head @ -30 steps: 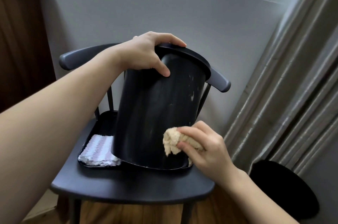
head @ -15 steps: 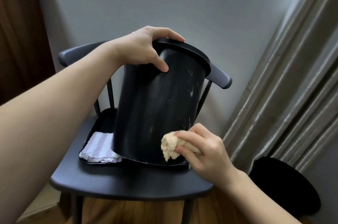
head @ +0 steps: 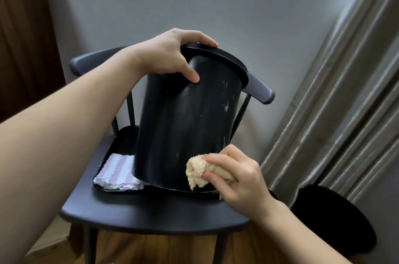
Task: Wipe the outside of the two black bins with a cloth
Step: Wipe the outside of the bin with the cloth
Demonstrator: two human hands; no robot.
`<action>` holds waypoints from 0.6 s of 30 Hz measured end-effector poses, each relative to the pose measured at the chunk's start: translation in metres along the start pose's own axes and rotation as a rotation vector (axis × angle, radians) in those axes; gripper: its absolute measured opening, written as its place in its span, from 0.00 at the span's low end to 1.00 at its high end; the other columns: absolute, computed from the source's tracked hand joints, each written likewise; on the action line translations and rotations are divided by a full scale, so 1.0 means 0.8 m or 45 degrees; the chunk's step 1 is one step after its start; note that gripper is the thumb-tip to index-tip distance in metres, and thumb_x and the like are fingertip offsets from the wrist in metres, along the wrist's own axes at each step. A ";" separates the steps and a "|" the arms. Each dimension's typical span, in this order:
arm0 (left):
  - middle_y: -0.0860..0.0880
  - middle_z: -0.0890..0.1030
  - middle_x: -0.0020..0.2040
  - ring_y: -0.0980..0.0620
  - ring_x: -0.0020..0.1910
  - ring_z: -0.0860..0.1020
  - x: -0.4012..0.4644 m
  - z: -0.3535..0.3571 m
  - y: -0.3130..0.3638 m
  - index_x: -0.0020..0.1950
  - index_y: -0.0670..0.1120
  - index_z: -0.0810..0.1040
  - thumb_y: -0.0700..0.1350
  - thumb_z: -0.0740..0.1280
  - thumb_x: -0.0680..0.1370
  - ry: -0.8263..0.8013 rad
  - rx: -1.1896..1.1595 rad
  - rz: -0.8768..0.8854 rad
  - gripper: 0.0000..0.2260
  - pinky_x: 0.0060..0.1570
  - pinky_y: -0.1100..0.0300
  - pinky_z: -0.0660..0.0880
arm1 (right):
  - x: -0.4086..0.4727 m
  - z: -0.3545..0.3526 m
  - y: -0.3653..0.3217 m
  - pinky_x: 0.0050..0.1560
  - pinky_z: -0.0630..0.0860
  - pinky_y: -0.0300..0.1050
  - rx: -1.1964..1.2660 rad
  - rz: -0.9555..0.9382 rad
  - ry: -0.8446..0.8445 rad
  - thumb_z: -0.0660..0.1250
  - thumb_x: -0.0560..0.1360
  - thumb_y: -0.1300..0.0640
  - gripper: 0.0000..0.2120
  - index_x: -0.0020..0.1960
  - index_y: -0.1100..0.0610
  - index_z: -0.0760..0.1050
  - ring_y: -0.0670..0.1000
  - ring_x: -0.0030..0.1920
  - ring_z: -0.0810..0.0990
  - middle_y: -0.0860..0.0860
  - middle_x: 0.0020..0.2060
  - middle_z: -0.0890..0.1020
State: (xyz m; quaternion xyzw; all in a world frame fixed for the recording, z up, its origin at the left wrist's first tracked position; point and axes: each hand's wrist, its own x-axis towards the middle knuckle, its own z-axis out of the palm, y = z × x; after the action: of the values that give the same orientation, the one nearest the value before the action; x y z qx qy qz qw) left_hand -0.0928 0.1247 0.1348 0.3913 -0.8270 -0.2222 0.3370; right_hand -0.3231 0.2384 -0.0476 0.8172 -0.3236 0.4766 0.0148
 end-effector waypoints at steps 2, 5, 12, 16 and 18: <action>0.63 0.81 0.58 0.57 0.58 0.81 -0.001 0.000 0.000 0.62 0.68 0.79 0.38 0.81 0.67 0.003 0.002 -0.003 0.32 0.61 0.51 0.80 | 0.004 -0.003 0.001 0.40 0.78 0.43 -0.033 -0.006 0.015 0.72 0.77 0.53 0.10 0.55 0.57 0.82 0.47 0.41 0.78 0.50 0.43 0.78; 0.64 0.80 0.58 0.60 0.57 0.80 -0.002 -0.001 -0.001 0.63 0.67 0.79 0.38 0.81 0.67 0.008 0.009 0.002 0.33 0.60 0.56 0.79 | 0.022 -0.006 0.002 0.43 0.76 0.36 -0.104 0.107 0.179 0.71 0.76 0.53 0.11 0.56 0.57 0.82 0.45 0.41 0.78 0.48 0.43 0.78; 0.63 0.80 0.59 0.58 0.58 0.80 0.001 0.000 0.000 0.62 0.68 0.79 0.38 0.81 0.66 -0.001 0.011 -0.001 0.33 0.61 0.55 0.79 | -0.021 0.004 -0.004 0.42 0.76 0.38 0.032 0.040 -0.036 0.73 0.76 0.52 0.13 0.57 0.57 0.81 0.45 0.42 0.77 0.49 0.44 0.77; 0.61 0.80 0.61 0.55 0.60 0.80 0.000 0.001 0.002 0.61 0.70 0.79 0.39 0.81 0.66 -0.004 0.015 -0.012 0.33 0.62 0.49 0.79 | -0.014 -0.001 -0.005 0.42 0.77 0.39 -0.030 -0.028 -0.082 0.73 0.76 0.53 0.12 0.57 0.58 0.82 0.46 0.41 0.77 0.49 0.43 0.77; 0.61 0.80 0.61 0.54 0.61 0.79 0.001 0.001 0.003 0.61 0.70 0.78 0.40 0.82 0.66 -0.003 0.024 -0.019 0.33 0.63 0.49 0.78 | 0.012 -0.009 -0.006 0.43 0.78 0.42 -0.073 0.014 0.018 0.74 0.75 0.55 0.12 0.56 0.59 0.82 0.48 0.41 0.78 0.51 0.43 0.78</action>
State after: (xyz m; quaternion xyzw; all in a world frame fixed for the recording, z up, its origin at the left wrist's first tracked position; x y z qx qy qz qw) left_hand -0.0949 0.1256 0.1358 0.4004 -0.8266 -0.2171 0.3307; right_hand -0.3227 0.2399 -0.0349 0.8113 -0.3416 0.4729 0.0378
